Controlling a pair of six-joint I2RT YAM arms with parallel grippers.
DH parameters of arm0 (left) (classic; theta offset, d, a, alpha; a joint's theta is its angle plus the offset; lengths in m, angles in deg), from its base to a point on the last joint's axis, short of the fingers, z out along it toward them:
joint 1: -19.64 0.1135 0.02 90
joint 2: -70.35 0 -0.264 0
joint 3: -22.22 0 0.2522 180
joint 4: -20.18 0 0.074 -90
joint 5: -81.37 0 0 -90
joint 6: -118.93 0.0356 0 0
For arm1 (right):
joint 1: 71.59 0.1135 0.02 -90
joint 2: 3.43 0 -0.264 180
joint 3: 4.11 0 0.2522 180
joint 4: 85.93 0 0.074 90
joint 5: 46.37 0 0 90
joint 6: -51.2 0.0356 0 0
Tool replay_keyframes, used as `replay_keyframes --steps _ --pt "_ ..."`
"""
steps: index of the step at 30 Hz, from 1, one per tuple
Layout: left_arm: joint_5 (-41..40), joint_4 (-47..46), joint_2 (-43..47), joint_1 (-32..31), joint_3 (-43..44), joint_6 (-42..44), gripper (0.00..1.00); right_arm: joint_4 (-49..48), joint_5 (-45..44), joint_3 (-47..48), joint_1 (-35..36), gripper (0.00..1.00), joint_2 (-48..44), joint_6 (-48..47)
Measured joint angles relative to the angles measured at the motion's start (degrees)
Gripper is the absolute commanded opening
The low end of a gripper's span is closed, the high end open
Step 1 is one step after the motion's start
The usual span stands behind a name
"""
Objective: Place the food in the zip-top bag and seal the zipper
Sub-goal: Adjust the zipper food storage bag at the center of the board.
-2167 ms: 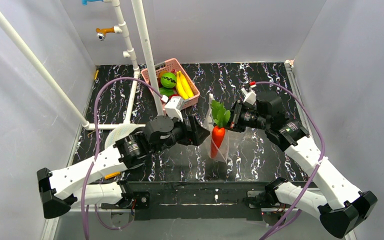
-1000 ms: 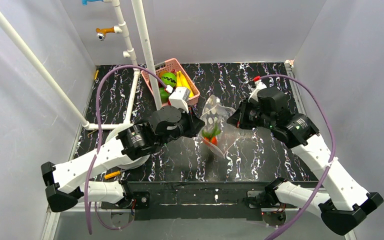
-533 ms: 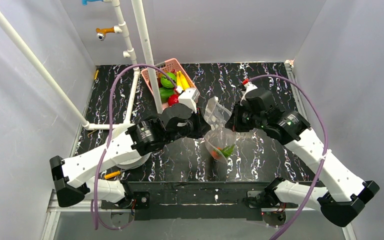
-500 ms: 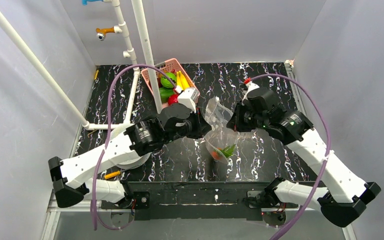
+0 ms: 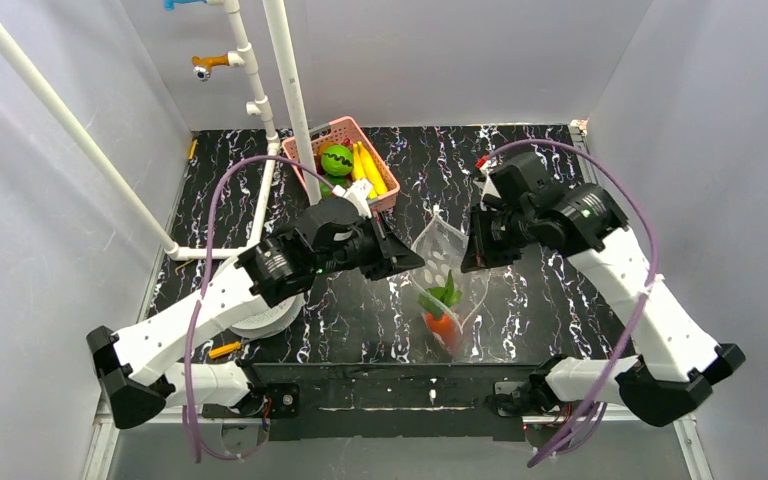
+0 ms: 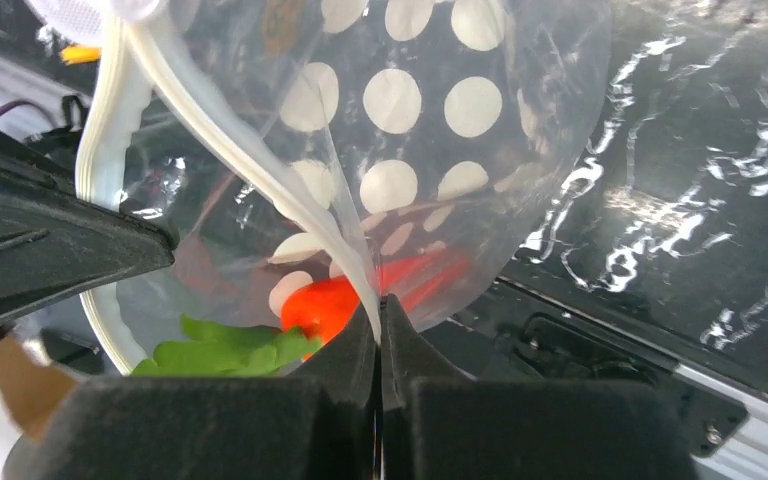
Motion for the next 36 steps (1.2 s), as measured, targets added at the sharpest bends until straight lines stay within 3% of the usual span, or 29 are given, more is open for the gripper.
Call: replay_keyframes --steps 3,8,10,18,25,36 --pt "0.81 -0.09 -4.11 2.71 1.75 -1.92 0.0 -1.95 3.8 -1.95 -3.56 0.01 5.05 -1.68" --pt "0.17 3.54 -17.14 8.87 4.87 -0.55 0.0 -10.12 5.09 -2.93 -7.98 0.01 24.22 -4.96" --pt "-0.07 6.16 -18.73 9.4 4.92 1.05 0.0 -10.32 4.9 -3.69 -8.61 0.01 26.45 -5.62" --pt "-1.18 8.57 -13.18 9.14 6.1 4.33 0.0 -9.18 3.76 -2.16 -8.55 0.01 13.22 -8.26" --pt "0.46 8.13 -11.78 9.18 6.08 5.55 0.0 -7.26 2.4 -0.17 -8.55 0.01 14.25 -8.48" --pt "1.68 -1.95 -7.63 8.63 -0.02 6.78 0.0 -11.82 -0.85 -6.03 -8.33 0.01 -2.25 -7.82"
